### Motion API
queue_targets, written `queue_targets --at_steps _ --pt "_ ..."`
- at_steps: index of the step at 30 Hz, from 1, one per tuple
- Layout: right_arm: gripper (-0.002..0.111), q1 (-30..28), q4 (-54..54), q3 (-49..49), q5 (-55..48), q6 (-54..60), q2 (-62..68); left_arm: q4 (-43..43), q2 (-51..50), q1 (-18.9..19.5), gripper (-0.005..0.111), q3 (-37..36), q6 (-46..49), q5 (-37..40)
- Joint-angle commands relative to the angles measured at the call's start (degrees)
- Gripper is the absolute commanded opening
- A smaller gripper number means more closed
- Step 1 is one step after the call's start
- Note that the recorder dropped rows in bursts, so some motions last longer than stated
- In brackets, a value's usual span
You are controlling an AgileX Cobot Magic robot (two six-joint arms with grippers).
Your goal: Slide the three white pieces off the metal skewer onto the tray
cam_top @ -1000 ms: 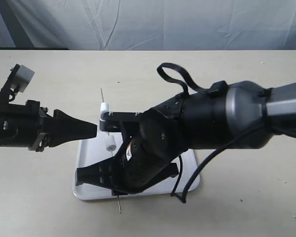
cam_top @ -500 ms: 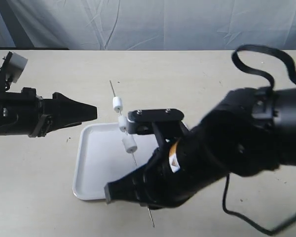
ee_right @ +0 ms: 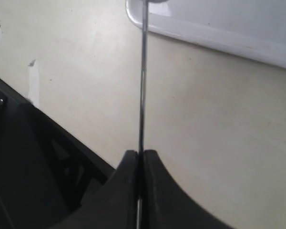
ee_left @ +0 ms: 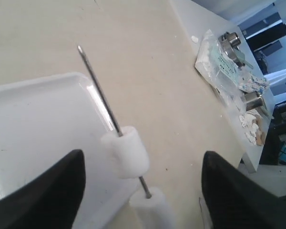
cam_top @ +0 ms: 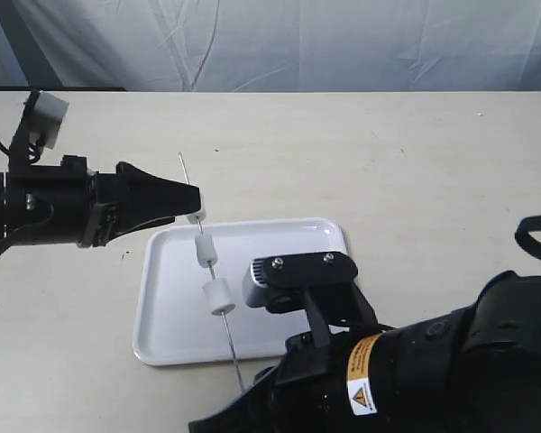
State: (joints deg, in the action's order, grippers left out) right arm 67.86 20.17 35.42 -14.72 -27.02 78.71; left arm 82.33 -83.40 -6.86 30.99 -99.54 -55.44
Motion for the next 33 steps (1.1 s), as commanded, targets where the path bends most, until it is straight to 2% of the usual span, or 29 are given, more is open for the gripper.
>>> queue_targets --at_steps 1,5,9,11,16,33 --pt "0.0 0.23 0.63 -0.28 1.59 0.43 -0.4 -1.83 -0.57 -0.68 0.065 0.47 0.87 -0.29" --pt "0.0 0.23 0.87 -0.28 1.71 0.43 -0.4 -2.86 -0.57 -0.68 0.064 0.47 0.86 -0.29" --pt "0.0 1.24 0.88 -0.28 2.42 0.43 -0.9 -3.4 -0.57 -0.68 0.049 0.47 0.75 -0.29" --pt "0.0 2.1 0.88 -0.28 3.35 0.43 -1.22 -3.75 -0.89 -0.68 0.049 0.47 -1.0 -1.39" --pt "0.0 2.11 1.41 -0.28 3.81 0.43 -1.22 -6.43 -6.14 -0.68 0.049 0.47 -3.42 -9.7" --pt "-0.001 2.11 0.87 -0.28 3.55 0.43 -1.22 -6.86 -6.69 -0.68 0.049 0.47 -3.3 -10.47"
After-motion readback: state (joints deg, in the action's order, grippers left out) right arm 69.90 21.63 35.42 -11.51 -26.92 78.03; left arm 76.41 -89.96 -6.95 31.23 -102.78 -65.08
